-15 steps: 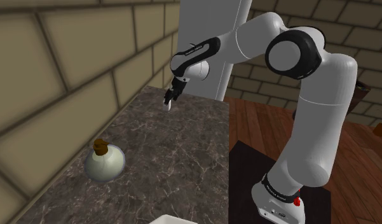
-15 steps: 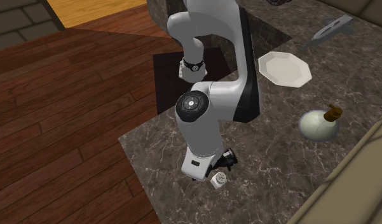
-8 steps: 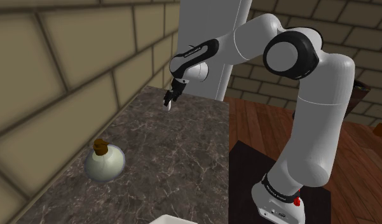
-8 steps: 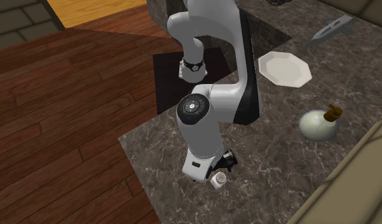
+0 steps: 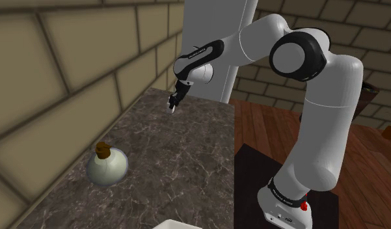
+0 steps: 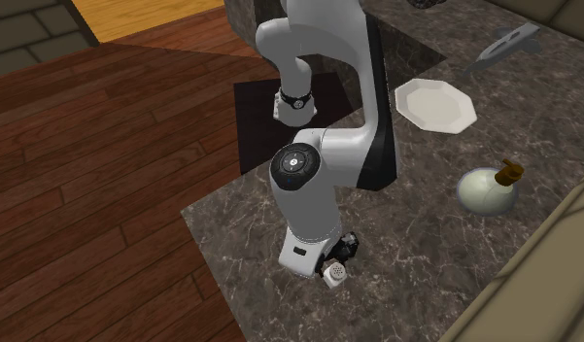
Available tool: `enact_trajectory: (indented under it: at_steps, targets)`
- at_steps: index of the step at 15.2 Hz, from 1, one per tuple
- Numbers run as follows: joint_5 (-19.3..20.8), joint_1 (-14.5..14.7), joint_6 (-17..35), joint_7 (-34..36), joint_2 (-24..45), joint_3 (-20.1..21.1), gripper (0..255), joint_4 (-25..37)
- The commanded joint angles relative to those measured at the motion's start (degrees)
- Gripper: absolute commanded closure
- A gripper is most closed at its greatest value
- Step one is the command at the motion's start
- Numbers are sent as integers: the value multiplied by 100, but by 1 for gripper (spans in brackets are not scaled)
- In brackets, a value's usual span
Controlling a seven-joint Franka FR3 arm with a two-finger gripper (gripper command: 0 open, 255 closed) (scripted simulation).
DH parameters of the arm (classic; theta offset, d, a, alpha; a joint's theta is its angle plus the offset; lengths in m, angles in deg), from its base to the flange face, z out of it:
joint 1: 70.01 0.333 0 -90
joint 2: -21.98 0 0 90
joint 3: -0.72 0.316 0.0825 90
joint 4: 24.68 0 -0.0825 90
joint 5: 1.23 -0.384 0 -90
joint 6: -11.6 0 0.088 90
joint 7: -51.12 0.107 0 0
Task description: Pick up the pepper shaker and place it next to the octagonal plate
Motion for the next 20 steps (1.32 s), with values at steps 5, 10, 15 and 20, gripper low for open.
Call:
enact_trajectory:
  at_steps: [5,10,15,20]
  targets:
    - [71,16,-113,73,-90,-28,255,33]
    - [239,47,-404,250,-302,-89,255,136]
    - [392,69,-706,415,-491,-137,255,273]
    - [529,82,-1017,568,-656,-174,255,442]
